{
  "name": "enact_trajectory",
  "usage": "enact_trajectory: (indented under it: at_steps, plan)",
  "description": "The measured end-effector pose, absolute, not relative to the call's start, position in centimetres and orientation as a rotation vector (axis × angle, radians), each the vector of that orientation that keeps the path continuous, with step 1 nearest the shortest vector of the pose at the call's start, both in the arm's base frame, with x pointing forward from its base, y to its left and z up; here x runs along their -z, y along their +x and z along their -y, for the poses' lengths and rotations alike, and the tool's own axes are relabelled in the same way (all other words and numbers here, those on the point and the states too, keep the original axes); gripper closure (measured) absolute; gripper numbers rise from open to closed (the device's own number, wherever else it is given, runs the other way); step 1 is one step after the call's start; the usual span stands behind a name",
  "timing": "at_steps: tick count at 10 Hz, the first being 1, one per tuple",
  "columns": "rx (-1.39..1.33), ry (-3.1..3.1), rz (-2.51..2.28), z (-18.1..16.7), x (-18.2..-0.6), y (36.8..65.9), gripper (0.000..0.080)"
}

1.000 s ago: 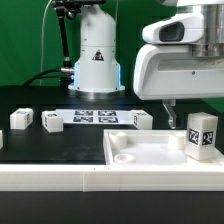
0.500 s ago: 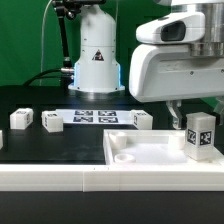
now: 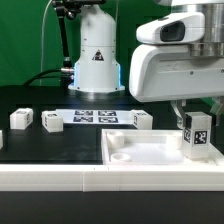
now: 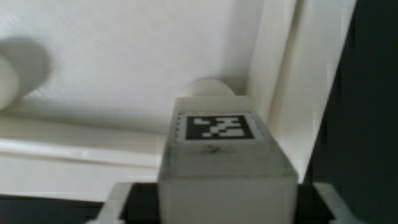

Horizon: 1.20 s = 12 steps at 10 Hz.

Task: Assemble one leg

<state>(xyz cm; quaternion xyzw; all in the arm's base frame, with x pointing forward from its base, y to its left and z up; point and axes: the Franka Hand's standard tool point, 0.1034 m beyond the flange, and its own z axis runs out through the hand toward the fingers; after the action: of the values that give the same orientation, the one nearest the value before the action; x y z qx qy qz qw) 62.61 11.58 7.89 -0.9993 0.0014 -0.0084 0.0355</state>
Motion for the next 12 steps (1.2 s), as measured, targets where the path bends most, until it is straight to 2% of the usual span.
enact_trajectory:
  at_steps: [8, 11, 12]
  plan:
    - [-0.015, -2.679, -1.507, -11.86, -7.71, 62.54, 0.0509]
    - [-0.049, -2.545, -1.697, -11.72, -7.68, 62.59, 0.0508]
    - [-0.049, -2.535, -1.709, -11.81, -7.68, 62.6, 0.0433]
